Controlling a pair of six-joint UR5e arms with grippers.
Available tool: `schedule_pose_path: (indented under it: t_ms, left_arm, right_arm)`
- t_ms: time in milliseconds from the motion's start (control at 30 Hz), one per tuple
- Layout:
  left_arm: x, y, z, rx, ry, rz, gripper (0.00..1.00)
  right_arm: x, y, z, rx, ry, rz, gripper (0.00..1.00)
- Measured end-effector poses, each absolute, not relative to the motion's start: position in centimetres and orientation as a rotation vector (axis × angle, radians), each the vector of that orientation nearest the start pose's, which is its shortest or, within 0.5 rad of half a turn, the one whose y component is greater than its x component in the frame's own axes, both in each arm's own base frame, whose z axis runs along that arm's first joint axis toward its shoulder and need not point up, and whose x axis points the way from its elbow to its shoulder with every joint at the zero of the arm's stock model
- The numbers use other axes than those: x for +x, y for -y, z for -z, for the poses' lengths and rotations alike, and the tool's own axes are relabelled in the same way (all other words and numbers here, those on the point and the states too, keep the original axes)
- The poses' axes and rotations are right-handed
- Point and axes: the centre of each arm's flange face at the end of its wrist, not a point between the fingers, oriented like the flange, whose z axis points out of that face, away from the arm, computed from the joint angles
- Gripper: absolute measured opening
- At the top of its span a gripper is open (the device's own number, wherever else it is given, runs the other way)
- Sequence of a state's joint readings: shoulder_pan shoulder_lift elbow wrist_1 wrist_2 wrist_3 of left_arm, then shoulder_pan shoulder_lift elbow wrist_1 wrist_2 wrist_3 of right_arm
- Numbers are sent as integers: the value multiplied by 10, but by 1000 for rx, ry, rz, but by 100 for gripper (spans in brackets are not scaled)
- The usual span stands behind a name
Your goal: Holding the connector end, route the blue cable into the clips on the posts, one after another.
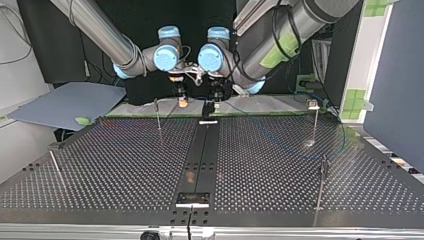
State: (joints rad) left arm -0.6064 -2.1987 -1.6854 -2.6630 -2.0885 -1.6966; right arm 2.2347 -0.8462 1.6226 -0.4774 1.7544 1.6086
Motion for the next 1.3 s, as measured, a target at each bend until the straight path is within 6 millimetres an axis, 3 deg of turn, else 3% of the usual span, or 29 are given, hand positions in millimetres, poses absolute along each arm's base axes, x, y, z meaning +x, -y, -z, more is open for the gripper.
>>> schedule_pose_path:
  t_ms: [367,767,1300]
  left_arm:
    - [423,436,-70,95,-1802,118,0]
    - [385,465,-6,104,-1793,153,0]
    - [365,491,-2,75,-1709,228,0]
  right_arm:
    - [444,412,-53,1788,1114,-1312,0]
    - [406,399,-25,1754,1154,-1291,0]
    - [341,398,3,1703,1227,-1295,0]
